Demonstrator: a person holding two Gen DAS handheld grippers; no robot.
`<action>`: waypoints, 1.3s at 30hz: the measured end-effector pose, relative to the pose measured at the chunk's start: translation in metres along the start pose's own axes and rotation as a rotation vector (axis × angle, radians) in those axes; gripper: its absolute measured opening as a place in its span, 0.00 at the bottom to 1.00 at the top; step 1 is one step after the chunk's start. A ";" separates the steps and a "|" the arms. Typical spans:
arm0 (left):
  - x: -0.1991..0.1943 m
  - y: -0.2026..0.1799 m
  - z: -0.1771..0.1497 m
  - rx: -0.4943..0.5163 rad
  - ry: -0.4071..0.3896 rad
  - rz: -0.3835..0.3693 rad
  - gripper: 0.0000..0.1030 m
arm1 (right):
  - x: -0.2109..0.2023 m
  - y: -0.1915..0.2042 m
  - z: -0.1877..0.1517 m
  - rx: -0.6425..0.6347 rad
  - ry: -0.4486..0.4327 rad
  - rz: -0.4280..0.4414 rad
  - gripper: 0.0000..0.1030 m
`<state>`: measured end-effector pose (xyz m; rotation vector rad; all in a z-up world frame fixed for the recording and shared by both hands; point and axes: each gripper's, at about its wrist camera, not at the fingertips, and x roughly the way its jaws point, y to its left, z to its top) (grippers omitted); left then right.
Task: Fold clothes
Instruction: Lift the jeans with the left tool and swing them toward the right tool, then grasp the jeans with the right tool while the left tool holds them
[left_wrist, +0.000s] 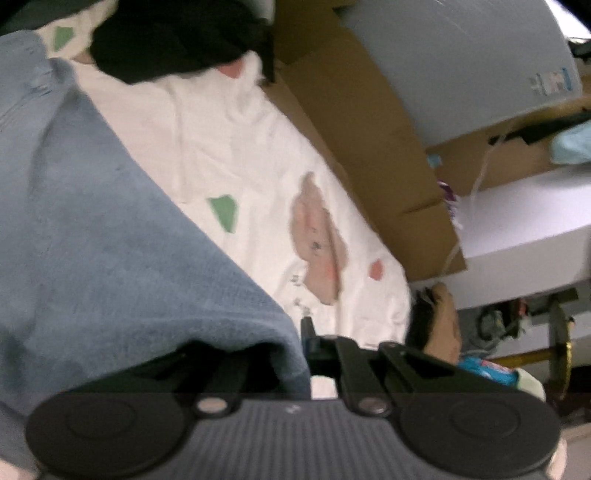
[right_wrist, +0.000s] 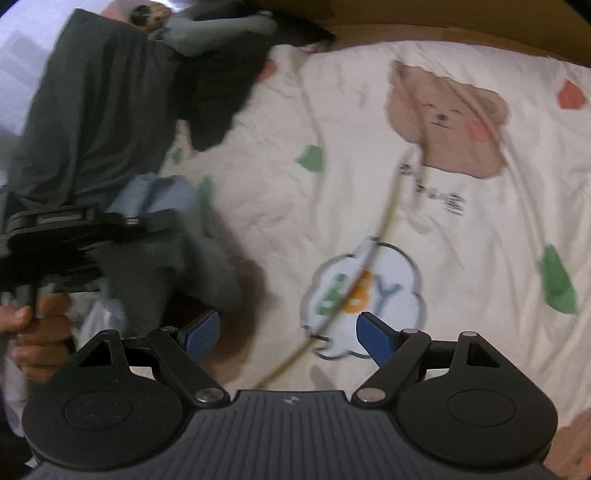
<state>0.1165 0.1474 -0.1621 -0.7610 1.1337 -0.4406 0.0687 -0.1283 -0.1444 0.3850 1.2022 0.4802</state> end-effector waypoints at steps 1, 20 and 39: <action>0.004 -0.006 0.001 0.010 0.005 -0.016 0.05 | 0.001 0.005 0.002 -0.010 -0.003 0.018 0.83; -0.009 -0.013 0.001 -0.026 0.045 -0.092 0.05 | 0.057 0.061 0.031 -0.072 -0.025 0.056 0.86; 0.004 0.006 0.010 -0.087 0.047 -0.140 0.05 | 0.048 0.057 0.049 -0.110 -0.058 0.130 0.87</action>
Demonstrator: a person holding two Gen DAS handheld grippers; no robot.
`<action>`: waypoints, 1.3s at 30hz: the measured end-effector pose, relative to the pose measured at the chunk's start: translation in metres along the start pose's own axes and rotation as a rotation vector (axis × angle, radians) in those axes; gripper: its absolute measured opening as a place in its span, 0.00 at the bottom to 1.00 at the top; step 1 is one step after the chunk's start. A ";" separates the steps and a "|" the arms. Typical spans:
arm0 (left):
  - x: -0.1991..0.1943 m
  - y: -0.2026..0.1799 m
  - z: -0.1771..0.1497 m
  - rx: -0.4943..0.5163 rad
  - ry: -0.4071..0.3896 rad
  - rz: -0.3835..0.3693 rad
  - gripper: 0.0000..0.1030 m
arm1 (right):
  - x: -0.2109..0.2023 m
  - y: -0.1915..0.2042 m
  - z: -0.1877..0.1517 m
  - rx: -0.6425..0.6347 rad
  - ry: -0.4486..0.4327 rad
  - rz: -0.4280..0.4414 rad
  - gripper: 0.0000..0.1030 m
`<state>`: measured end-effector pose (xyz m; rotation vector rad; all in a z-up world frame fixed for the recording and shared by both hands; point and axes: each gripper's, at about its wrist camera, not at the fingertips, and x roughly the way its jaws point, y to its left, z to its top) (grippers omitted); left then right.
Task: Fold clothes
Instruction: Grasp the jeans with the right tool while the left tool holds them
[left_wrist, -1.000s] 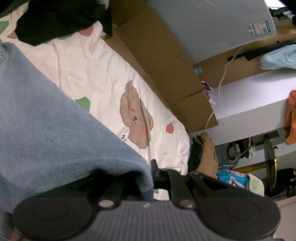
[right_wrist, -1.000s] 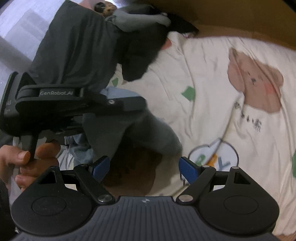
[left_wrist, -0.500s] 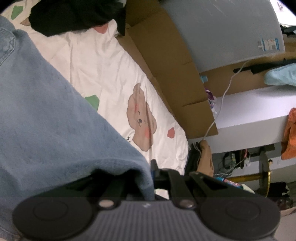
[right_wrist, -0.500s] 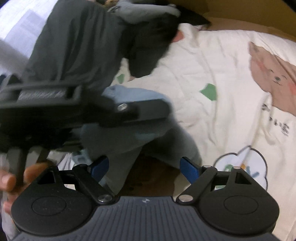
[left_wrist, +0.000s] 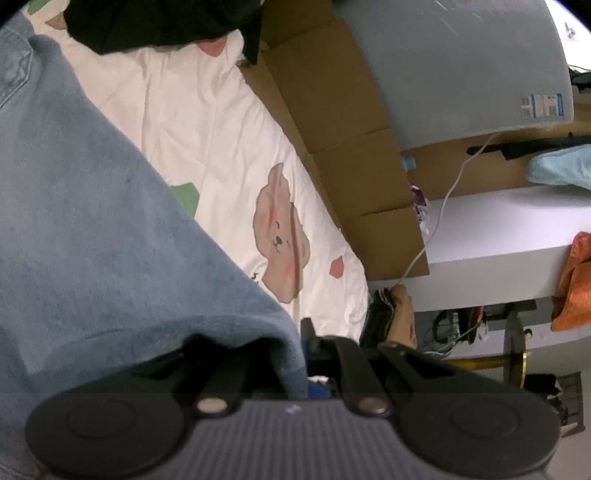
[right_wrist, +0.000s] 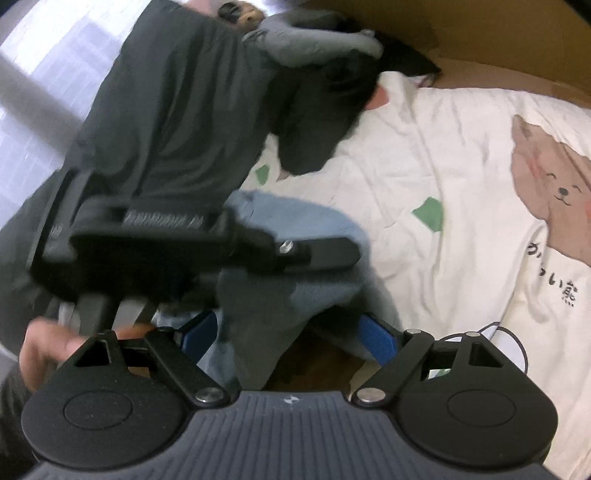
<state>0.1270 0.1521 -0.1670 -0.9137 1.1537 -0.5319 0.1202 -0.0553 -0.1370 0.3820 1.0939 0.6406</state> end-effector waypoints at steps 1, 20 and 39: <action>-0.001 -0.001 -0.001 0.004 -0.003 0.001 0.05 | 0.002 -0.001 0.001 0.012 -0.001 -0.005 0.87; -0.024 0.021 0.003 -0.150 -0.090 -0.033 0.05 | 0.038 0.015 -0.001 -0.004 0.006 -0.094 0.86; -0.027 0.029 -0.006 -0.219 -0.028 -0.019 0.21 | 0.049 0.024 -0.016 -0.156 0.029 -0.075 0.12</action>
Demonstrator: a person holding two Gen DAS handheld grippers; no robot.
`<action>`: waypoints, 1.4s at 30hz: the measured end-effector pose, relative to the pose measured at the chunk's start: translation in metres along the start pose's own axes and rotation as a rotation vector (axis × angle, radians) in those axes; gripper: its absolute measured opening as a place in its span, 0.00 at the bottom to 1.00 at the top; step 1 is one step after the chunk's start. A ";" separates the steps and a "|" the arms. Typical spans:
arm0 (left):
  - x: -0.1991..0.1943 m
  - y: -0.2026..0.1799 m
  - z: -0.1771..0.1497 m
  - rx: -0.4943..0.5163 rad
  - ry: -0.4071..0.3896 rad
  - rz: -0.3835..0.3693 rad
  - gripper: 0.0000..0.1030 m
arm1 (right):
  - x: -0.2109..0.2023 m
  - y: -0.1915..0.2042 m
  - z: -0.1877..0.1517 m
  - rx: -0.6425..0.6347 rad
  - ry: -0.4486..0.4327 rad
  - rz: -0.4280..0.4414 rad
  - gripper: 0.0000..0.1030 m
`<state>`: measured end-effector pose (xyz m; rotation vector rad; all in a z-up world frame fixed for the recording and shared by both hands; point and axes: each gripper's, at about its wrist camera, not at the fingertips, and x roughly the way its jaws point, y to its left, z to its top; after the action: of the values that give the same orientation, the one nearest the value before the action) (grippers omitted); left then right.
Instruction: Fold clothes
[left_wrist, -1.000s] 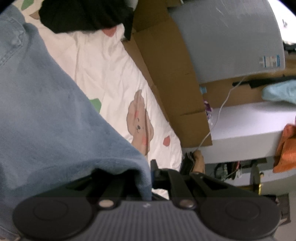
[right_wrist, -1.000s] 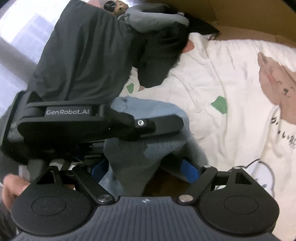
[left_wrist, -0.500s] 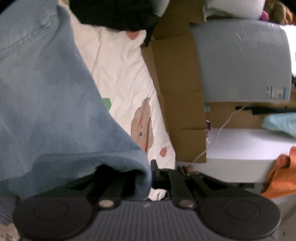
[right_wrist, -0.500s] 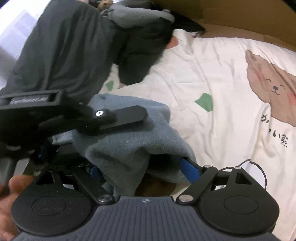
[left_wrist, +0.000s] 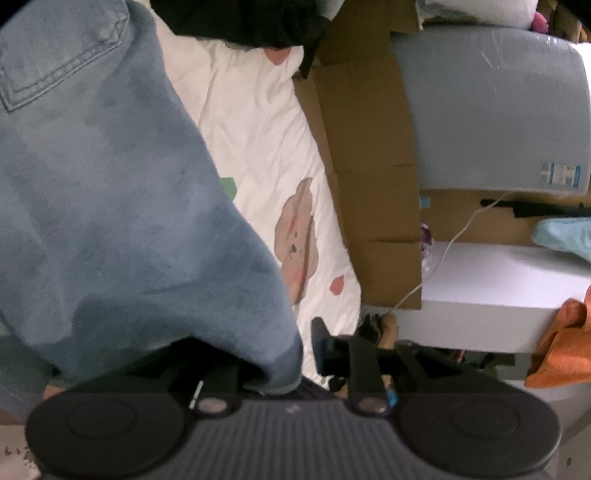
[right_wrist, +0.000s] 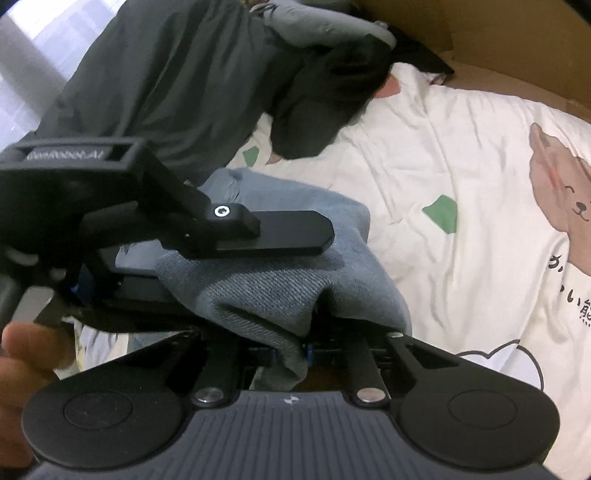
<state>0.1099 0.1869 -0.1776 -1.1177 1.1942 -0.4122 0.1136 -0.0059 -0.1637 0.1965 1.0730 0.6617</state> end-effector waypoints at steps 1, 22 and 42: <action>-0.001 0.000 -0.001 -0.002 0.002 0.007 0.22 | 0.001 0.003 0.000 -0.017 0.008 0.001 0.13; -0.021 0.034 -0.006 -0.194 0.069 0.033 0.48 | 0.034 0.015 -0.014 -0.217 0.116 -0.021 0.63; -0.061 0.061 0.002 -0.183 -0.044 0.186 0.69 | 0.030 0.001 -0.005 -0.214 0.050 -0.207 0.49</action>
<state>0.0715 0.2614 -0.1977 -1.1532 1.3034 -0.1371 0.1185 0.0112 -0.1878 -0.1153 1.0458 0.5912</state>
